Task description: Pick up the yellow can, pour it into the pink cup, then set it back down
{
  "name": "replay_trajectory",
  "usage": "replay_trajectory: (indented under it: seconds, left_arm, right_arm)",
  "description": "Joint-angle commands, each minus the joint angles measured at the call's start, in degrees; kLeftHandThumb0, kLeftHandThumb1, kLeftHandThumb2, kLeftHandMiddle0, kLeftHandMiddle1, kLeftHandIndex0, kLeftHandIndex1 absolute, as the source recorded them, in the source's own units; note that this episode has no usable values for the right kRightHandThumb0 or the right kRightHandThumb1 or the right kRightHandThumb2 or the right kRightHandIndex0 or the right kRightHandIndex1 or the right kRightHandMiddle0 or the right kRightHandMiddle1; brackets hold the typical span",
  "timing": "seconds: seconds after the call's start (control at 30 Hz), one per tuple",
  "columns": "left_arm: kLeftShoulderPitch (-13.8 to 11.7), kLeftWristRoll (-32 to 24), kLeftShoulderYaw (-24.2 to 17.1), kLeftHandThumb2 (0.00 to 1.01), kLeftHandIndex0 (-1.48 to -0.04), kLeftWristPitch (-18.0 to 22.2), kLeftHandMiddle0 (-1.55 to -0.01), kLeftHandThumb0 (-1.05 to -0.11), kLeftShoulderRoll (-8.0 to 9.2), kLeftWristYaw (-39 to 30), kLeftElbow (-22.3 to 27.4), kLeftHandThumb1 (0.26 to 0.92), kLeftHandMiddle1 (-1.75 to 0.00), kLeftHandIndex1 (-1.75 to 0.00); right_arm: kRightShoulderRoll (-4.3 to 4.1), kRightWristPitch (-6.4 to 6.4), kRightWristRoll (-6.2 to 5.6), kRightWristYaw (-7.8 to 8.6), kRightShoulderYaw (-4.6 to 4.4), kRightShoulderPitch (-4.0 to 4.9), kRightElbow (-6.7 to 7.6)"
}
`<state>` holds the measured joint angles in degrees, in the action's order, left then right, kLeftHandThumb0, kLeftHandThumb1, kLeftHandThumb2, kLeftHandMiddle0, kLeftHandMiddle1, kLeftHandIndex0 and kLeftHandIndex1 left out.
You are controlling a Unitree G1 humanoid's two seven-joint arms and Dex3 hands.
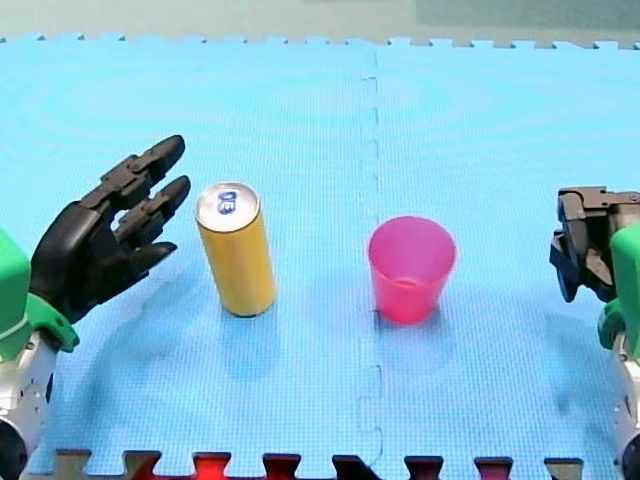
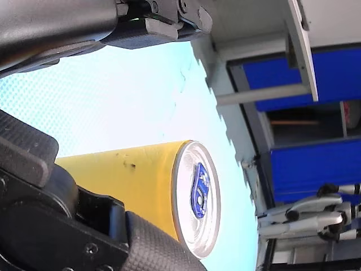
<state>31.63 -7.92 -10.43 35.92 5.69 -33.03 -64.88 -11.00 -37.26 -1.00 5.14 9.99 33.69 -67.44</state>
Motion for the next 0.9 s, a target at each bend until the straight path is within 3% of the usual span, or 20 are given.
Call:
replay_trajectory:
  seconds: [0.0, 0.87]
  left_arm:
    - [-0.21, -0.35, 0.03, 0.00, -0.16, -0.57, -0.12, -1.011, 0.15, -0.11, 0.55, 0.705, 0.00, 0.00]
    - [-0.45, -1.72, -0.16, 0.00, -0.15, -2.61, -0.11, -0.961, 0.04, -1.04, 2.08, 0.693, 0.00, 0.00]
  right_arm:
    - [-0.41, -0.37, -0.11, 0.02, 0.12, 0.15, -0.21]
    - [-0.52, -0.51, 0.31, -0.61, 0.02, 0.45, -1.26]
